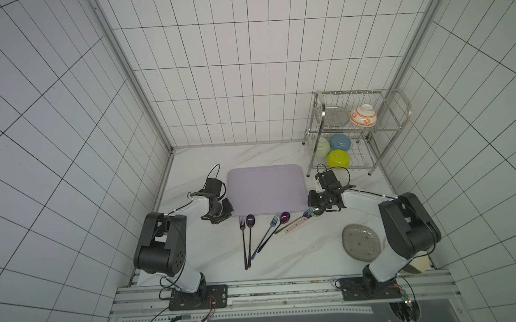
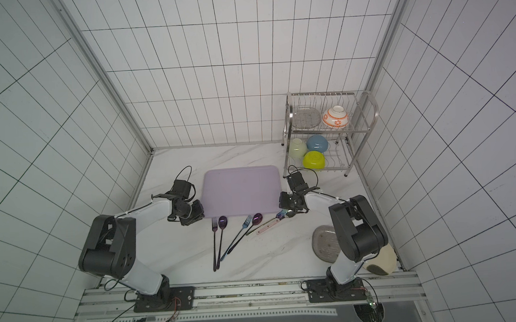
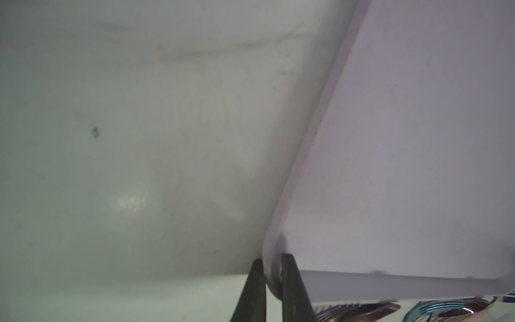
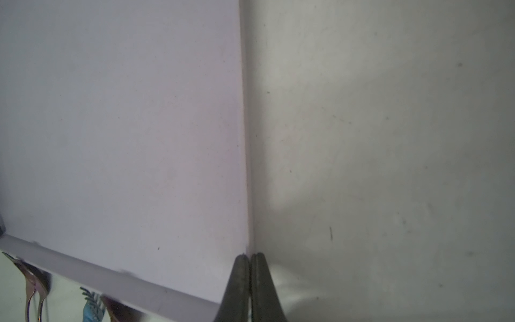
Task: Set the spoon and fork side by side
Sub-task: Move the tray to the center of the board, then pick up the fork at the center of the board.
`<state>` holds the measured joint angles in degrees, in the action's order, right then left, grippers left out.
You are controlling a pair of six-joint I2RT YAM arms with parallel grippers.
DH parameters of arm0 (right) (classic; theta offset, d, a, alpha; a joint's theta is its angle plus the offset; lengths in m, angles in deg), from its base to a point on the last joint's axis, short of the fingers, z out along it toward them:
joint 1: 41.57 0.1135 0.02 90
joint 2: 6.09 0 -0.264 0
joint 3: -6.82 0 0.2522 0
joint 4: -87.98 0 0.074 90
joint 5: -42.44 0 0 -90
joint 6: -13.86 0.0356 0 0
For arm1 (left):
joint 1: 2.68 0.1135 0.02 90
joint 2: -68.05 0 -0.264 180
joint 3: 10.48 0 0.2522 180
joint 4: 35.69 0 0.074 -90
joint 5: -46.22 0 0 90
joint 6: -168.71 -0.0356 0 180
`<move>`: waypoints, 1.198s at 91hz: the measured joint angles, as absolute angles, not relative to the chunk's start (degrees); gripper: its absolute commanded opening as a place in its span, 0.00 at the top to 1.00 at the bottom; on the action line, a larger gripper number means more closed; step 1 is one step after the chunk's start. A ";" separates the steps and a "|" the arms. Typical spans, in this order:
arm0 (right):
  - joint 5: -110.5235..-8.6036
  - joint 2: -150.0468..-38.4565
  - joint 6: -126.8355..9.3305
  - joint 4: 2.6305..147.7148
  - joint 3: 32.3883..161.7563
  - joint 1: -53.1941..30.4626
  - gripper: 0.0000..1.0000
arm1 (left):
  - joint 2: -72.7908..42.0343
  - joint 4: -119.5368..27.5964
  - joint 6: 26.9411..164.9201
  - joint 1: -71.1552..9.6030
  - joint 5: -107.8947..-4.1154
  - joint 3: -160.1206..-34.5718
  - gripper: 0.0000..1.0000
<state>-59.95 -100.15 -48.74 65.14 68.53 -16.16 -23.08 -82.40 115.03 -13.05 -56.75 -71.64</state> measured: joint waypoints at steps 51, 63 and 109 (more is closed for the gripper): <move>-53.24 -89.37 -51.47 55.30 68.92 -15.68 0.50 | -15.37 -92.19 115.90 -14.97 -51.63 -71.59 0.30; -50.77 -84.70 -53.90 51.85 72.94 -15.70 0.45 | -8.92 -98.03 116.10 -17.33 -48.64 -75.42 0.27; -48.01 -69.64 -55.17 38.06 74.69 -15.74 0.45 | -5.68 -108.39 124.38 -39.91 -45.60 -70.68 0.49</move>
<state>-48.01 -69.64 -55.17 38.06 74.69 -15.74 -5.68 -108.39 124.38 -39.91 -45.60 -70.68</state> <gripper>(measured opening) 0.556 0.565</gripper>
